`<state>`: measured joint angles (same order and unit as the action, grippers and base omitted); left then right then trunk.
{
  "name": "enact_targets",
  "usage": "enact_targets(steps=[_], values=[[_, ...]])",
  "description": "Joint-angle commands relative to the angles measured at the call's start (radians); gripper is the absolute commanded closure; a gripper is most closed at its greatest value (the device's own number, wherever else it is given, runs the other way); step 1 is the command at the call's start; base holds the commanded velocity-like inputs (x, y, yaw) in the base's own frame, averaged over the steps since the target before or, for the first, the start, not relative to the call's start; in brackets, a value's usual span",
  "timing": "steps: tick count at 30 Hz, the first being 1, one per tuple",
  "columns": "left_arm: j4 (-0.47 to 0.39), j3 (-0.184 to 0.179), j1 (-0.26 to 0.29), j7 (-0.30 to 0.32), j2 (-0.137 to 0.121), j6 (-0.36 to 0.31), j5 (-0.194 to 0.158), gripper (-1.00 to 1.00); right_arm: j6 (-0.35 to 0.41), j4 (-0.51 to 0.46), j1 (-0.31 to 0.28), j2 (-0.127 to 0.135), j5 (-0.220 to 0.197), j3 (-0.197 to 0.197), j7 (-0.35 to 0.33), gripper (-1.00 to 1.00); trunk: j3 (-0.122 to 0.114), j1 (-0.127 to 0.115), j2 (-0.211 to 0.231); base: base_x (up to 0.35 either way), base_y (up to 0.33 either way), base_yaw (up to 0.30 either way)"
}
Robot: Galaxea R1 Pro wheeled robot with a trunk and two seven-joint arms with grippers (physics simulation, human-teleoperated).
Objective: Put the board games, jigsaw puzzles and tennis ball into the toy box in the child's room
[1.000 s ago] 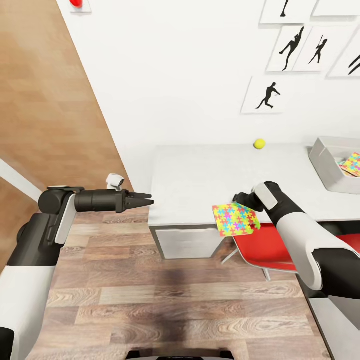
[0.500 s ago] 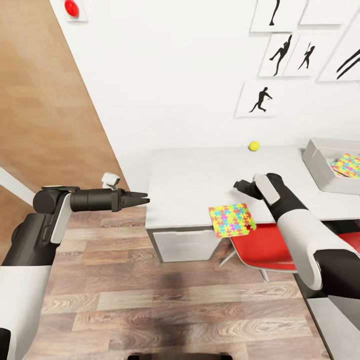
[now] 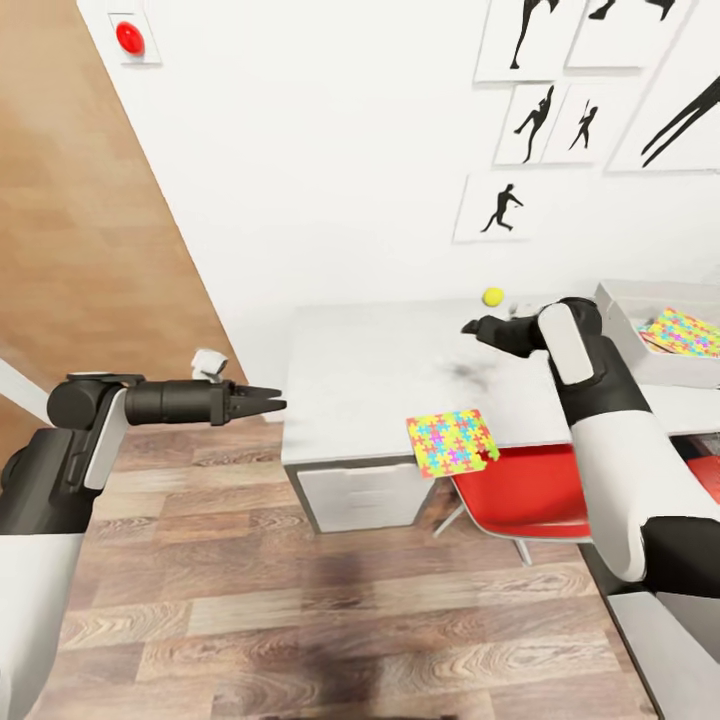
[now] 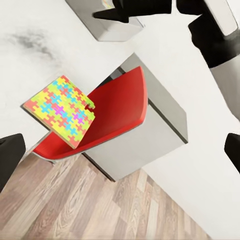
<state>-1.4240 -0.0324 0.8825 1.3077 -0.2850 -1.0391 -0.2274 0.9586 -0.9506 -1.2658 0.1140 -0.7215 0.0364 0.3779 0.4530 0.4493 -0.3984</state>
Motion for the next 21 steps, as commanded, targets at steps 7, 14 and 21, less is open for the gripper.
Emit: enact_targets(steps=[7, 14, 21], values=[[0.005, 0.015, -0.017, 0.0, -0.037, -0.005, -0.003, -1.0, 0.089, -0.219, 0.167, 0.036, -0.307, -0.009, -0.023, -1.0, -0.009, 0.001, -0.002, 0.0, 0.0, -0.089], [0.008, 0.102, -0.09, 0.0, -0.054, 0.001, -0.003, -1.0, 0.089, -0.535, 0.48, 0.185, -0.684, -0.003, -0.22, -1.0, -0.02, 0.001, -0.002, 0.0, 0.0, -0.113], [0.009, 0.188, -0.187, 0.0, -0.065, 0.003, -0.004, -1.0, 0.089, -0.63, 0.775, 0.213, -0.754, -0.005, -0.501, -1.0, -0.031, 0.001, -0.002, 0.0, 0.0, -0.141]])
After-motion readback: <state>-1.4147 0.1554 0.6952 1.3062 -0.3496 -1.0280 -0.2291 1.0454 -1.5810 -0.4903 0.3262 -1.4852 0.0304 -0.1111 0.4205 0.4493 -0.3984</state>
